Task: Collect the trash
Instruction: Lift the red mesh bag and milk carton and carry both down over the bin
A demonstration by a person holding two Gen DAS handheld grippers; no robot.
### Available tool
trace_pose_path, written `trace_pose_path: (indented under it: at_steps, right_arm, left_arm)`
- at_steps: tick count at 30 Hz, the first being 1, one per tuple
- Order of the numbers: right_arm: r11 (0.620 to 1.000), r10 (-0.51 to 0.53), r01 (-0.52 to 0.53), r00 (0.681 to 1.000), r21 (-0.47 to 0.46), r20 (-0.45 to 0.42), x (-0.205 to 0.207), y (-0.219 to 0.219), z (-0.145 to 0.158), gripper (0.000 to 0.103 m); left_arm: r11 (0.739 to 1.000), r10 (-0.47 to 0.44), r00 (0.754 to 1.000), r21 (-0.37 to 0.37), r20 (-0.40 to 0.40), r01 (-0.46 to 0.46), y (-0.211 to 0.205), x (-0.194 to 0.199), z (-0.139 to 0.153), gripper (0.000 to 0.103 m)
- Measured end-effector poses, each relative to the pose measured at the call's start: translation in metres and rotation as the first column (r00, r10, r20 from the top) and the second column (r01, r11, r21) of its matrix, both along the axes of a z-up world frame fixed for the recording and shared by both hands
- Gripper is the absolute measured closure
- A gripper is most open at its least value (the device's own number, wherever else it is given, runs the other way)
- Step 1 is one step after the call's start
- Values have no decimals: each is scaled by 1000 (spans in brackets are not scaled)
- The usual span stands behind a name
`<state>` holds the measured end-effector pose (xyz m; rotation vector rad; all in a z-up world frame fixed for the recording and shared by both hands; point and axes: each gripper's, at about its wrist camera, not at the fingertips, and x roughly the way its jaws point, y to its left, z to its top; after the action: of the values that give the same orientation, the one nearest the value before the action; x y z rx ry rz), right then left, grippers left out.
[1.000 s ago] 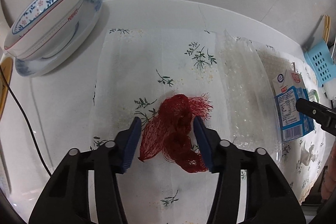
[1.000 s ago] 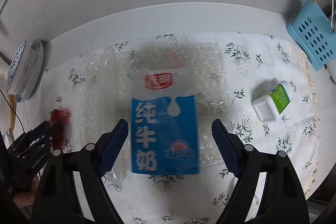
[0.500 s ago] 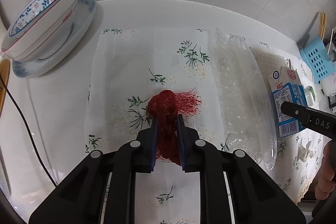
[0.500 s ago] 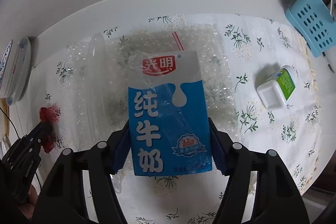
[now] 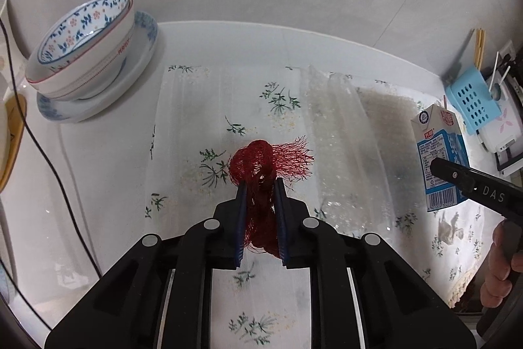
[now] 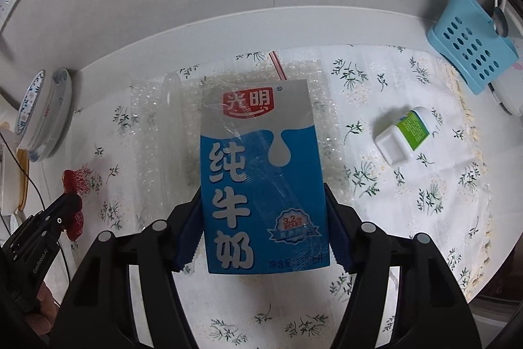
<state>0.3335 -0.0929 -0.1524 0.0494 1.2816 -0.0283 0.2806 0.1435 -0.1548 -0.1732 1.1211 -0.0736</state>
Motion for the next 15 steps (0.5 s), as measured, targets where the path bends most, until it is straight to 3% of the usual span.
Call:
trace_pose_path:
  at_steps: [11, 15]
  right_arm:
    - [1000, 23, -23, 994, 4, 106, -48, -17, 52, 41]
    - [999, 42, -43, 990, 9, 137, -68, -26, 69, 41]
  left_arm:
    - [1000, 5, 999, -7, 51, -5, -22, -52, 47, 88]
    - [1000, 12, 999, -9, 44, -12, -37, -72, 50, 88]
